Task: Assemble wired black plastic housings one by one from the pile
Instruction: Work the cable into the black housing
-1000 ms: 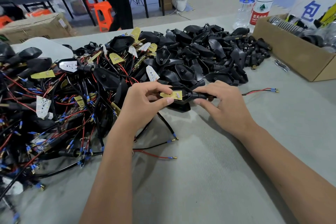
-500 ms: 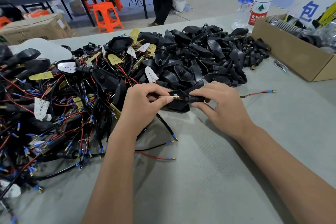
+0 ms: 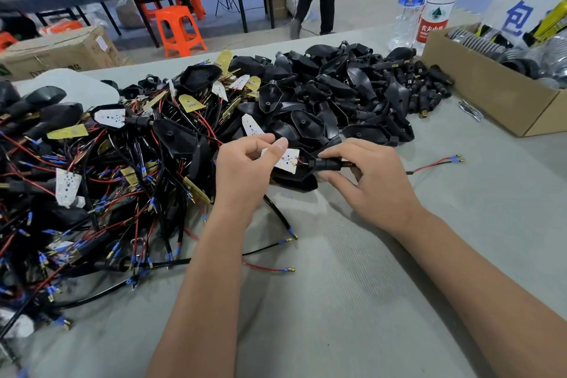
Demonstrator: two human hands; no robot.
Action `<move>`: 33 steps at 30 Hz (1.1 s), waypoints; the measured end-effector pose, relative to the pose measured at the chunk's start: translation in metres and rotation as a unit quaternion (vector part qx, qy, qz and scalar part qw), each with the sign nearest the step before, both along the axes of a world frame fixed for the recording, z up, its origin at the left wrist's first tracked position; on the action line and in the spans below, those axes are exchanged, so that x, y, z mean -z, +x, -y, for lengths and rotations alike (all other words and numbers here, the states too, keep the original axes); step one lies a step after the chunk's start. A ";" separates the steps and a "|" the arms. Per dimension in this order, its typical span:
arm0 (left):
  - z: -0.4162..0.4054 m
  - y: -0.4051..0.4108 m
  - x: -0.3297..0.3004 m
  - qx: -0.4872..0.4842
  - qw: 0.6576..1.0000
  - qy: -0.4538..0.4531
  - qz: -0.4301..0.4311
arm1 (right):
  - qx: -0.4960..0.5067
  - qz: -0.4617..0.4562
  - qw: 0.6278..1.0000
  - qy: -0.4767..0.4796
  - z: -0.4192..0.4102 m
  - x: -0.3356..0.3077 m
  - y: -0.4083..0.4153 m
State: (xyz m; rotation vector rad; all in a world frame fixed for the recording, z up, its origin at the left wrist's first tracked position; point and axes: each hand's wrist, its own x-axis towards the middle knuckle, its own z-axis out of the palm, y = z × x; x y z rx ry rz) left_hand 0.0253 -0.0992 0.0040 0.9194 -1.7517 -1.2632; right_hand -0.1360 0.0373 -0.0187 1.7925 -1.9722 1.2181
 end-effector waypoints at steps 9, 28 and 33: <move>-0.003 -0.006 0.003 -0.043 0.973 0.194 -0.116 | -0.018 0.018 1.000 -0.008 0.001 0.000 -0.001; 0.012 0.020 -0.008 -0.003 0.985 0.147 -0.090 | -0.009 0.088 0.995 0.039 -0.003 0.005 -0.011; 0.021 0.029 -0.010 -0.030 0.983 0.144 -0.108 | -0.001 0.044 0.998 0.047 -0.010 0.003 -0.026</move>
